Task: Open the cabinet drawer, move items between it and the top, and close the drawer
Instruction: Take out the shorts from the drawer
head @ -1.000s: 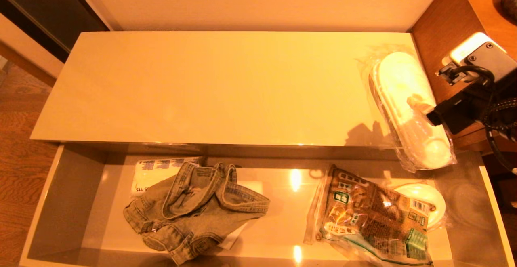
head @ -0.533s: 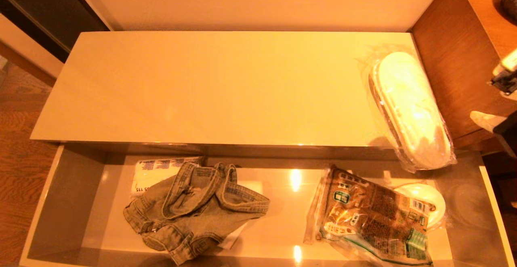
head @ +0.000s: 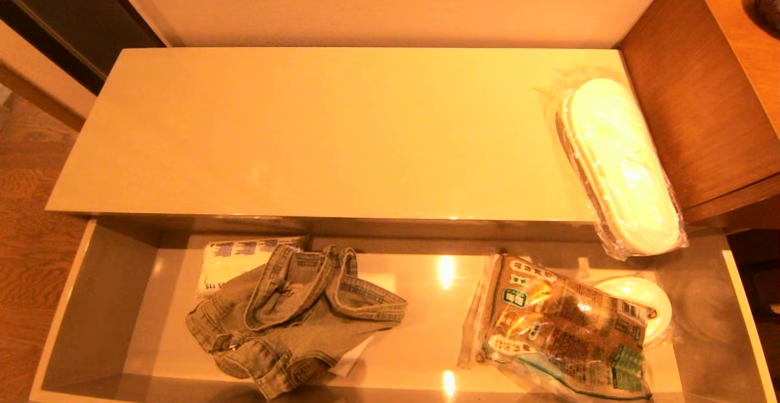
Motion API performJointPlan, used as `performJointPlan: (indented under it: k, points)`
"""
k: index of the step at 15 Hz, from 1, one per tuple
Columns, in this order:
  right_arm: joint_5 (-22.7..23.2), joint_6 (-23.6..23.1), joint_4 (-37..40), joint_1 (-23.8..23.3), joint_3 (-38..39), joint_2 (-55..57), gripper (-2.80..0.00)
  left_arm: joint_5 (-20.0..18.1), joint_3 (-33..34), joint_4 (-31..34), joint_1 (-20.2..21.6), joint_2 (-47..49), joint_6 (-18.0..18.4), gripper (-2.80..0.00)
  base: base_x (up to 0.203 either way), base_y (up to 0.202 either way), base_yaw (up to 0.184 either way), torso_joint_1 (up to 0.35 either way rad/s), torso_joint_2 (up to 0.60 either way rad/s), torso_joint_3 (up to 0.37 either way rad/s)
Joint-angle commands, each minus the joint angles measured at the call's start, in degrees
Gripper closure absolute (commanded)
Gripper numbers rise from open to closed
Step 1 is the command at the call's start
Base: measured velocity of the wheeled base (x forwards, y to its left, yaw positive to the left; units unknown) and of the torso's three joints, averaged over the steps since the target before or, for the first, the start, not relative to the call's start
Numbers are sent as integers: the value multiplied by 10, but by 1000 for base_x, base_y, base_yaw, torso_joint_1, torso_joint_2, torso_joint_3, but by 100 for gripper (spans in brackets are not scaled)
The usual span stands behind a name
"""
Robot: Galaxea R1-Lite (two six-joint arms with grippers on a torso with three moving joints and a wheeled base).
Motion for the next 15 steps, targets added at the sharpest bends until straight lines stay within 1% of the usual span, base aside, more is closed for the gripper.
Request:
performJointPlan:
  k: [1, 4, 7, 9, 10, 11, 12, 13, 14, 15]
  points:
    - [1, 1, 14, -5, -51, -16, 0, 0, 0, 1, 0, 0, 0, 0, 0, 0, 0, 0, 0, 0]
    - [-3, 4, 17, -6, -89, -2, 0, 0, 0, 1, 0, 0, 0, 0, 0, 0, 0, 0, 0, 0]
    - [-14, 4, 23, -14, -84, -17, 0, 0, 0, 1, 0, 0, 0, 0, 0, 0, 0, 0, 0, 0]
    - [-29, 8, 50, -14, -73, -49, 0, 0, 0, 1, 0, 0, 0, 0, 0, 0, 0, 0, 0, 0]
    - [-39, 20, 91, -12, -70, -65, 0, 0, 0, 1, 0, 0, 0, 0, 0, 0, 0, 0, 0, 0]
    - [-42, 24, 97, -11, -68, -67, 0, 0, 0, 1, 0, 0, 0, 0, 0, 0, 0, 0, 0, 0]
    - [-22, 39, 111, -26, -62, -68, 0, 0, 0, 1, 0, 0, 0, 0, 0, 0, 0, 0, 0, 0]
    - [15, 49, 123, -62, -48, -79, 0, 0, 0, 1, 0, 0, 1, 0, 0, 0, 0, 0, 0, 0]
    - [64, 57, 136, -125, -25, -104, 0, 0, 0, 1, 0, 0, 0, 0, 0, 0, 0, 0, 0, 0]
    - [98, 62, 144, -173, 2, -137, 0, 0, 0, 1, 0, 0, 0, 0, 0, 0, 0, 0, 0, 0]
